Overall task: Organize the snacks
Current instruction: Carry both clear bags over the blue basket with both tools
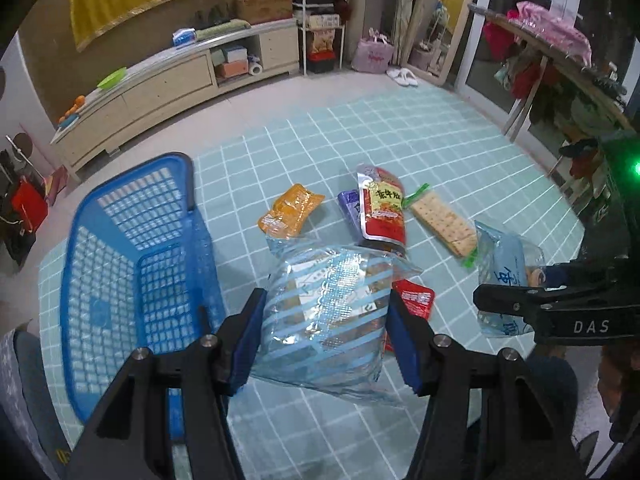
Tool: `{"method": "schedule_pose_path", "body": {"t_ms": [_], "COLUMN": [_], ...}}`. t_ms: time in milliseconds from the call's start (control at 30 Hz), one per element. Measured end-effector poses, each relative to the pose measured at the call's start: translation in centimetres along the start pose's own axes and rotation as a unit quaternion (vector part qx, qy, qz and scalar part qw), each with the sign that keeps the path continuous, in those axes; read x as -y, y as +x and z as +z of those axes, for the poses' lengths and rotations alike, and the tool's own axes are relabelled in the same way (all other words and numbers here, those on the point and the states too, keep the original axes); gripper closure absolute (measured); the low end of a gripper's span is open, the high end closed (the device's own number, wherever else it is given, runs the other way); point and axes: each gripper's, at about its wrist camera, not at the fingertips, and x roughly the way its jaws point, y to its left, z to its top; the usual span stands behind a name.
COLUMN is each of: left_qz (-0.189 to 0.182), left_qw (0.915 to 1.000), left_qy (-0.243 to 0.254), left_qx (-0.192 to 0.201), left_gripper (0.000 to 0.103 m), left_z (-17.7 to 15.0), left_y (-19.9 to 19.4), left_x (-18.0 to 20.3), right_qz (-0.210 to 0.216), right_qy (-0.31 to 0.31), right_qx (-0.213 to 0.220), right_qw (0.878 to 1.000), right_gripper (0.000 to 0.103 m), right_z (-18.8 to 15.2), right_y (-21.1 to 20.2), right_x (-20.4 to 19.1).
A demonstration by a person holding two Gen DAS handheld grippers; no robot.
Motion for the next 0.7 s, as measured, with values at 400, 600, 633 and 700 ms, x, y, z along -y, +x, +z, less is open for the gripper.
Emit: {"method": "schedule_pose_path", "body": {"t_ms": [400, 600, 633, 700], "left_qz": [0.023, 0.041, 0.043, 0.049], "left_qw": [0.9984, 0.9959, 0.9955, 0.995], "left_qy": [-0.036, -0.066, -0.069, -0.072], "left_qx": [0.038, 0.048, 0.048, 0.049], "left_gripper": [0.047, 0.047, 0.047, 0.047], "left_z": [-3.6, -5.0, -5.2, -5.6], "left_y": [-7.3, -9.2, -9.6, -10.2], "left_x": [-4.2, -7.8, -8.4, -9.2], "right_qz": [0.024, 0.036, 0.036, 0.039], "right_qy": [-0.054, -0.081, -0.085, -0.094], "right_qx": [0.041, 0.033, 0.033, 0.033], "right_qw": [0.997, 0.996, 0.995, 0.994], "right_gripper": [0.032, 0.032, 0.032, 0.032], "right_z": [-2.6, -3.0, -3.0, -3.0], "right_y": [-3.5, -3.1, -3.0, -2.9], "right_x": [-7.4, -11.0, -11.6, -12.9]}}
